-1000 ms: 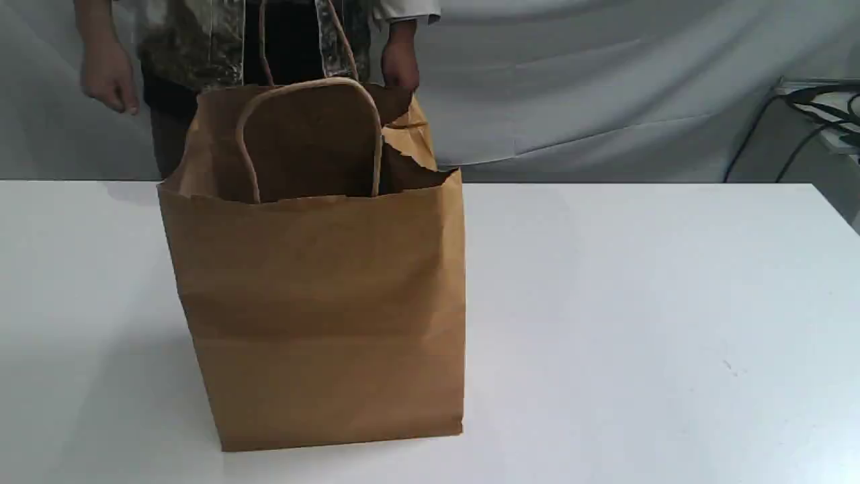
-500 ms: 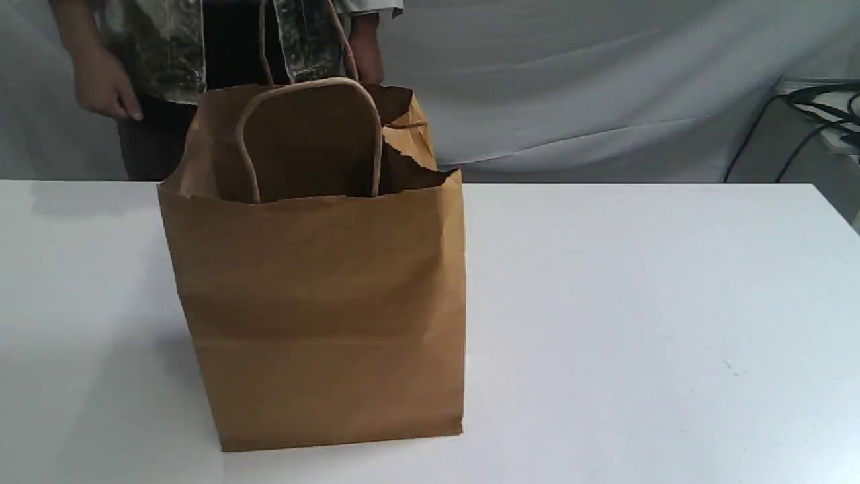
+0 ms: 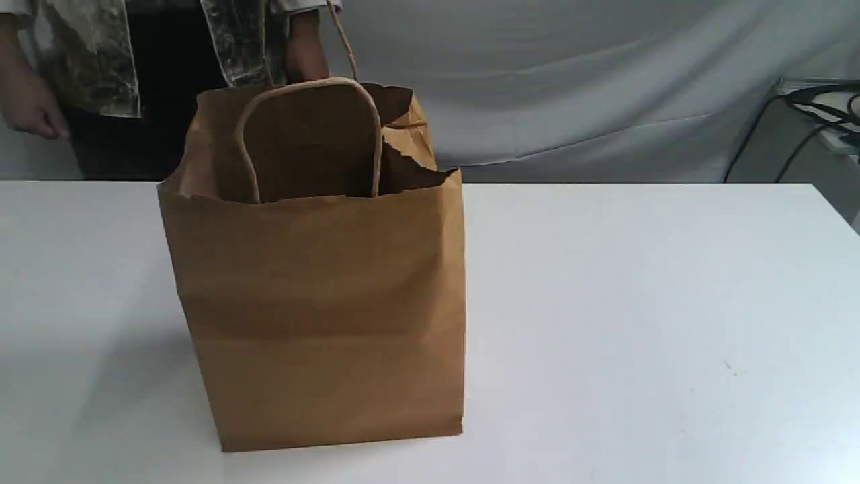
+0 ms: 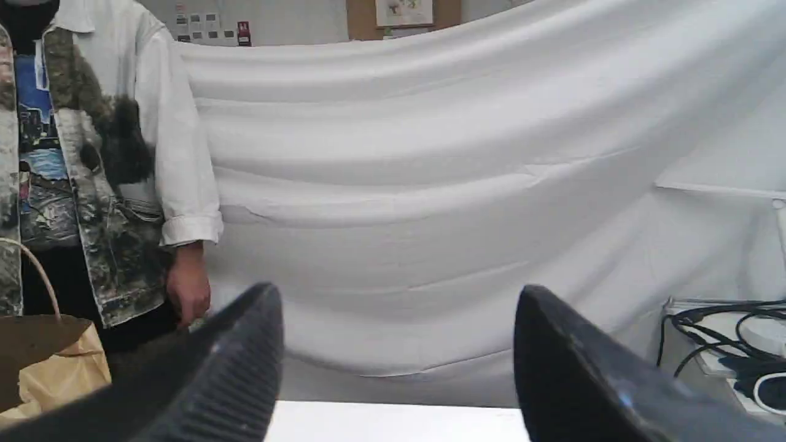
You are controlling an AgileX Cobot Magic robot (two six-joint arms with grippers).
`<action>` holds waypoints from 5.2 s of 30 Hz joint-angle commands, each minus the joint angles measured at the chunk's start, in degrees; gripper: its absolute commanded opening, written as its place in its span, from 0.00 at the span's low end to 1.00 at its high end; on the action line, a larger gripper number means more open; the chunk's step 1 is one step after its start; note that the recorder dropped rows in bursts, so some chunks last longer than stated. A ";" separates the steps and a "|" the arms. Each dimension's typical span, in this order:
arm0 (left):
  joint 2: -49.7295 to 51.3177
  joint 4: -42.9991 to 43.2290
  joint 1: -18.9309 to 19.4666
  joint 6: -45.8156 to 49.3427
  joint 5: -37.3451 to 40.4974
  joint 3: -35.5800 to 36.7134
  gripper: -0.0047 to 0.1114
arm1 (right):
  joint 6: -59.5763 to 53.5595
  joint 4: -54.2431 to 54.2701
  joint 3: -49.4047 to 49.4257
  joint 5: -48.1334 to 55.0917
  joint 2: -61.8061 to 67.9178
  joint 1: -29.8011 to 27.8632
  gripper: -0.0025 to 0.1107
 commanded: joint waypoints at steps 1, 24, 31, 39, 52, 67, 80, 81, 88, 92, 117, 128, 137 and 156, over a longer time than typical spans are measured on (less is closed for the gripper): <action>-4.41 -0.55 -0.07 -1.78 0.26 5.45 0.44 | -0.15 0.04 0.47 0.12 -0.08 -0.45 0.51; -15.96 0.34 6.14 -5.51 11.78 18.25 0.44 | 0.21 0.17 0.47 0.12 -0.08 -0.45 0.51; -15.96 0.44 8.32 -5.60 15.33 18.25 0.44 | -0.03 0.26 0.47 0.12 -0.08 -0.45 0.51; -15.96 0.40 8.32 -5.49 15.35 18.25 0.44 | -0.03 0.26 0.47 0.12 -0.08 -0.45 0.51; -15.96 3.56 8.32 -3.57 17.65 18.25 0.29 | 0.23 0.24 0.47 0.12 -0.08 -0.45 0.51; -15.96 4.27 9.64 4.28 25.68 18.25 0.04 | 0.09 0.24 0.47 0.12 -0.08 -0.45 0.51; -15.96 2.12 9.64 6.88 26.10 18.25 0.04 | 0.25 0.24 0.47 0.12 -0.08 -0.45 0.51; -15.96 2.12 9.64 6.87 25.93 18.25 0.04 | 0.25 0.24 0.47 0.12 -0.08 -0.45 0.51; -15.96 2.12 9.64 6.87 25.93 18.25 0.04 | 0.25 0.24 0.47 0.12 -0.08 -0.45 0.51; -15.96 2.12 9.64 6.87 25.93 18.25 0.04 | 0.25 0.24 0.47 0.12 -0.08 -0.45 0.51; -15.96 2.12 9.64 6.87 25.93 18.25 0.04 | 0.39 0.24 0.47 0.12 -0.08 -0.45 0.51; -15.96 2.12 9.64 6.87 25.93 18.25 0.04 | 1.81 2.56 0.47 -0.25 -0.08 -0.45 0.51; -15.96 2.12 9.64 6.87 25.93 18.25 0.04 | 1.23 3.42 0.47 0.27 -0.08 -0.45 0.17; -15.96 2.12 9.64 6.87 25.95 18.25 0.04 | 2.50 1.34 2.26 3.73 0.59 -0.84 0.02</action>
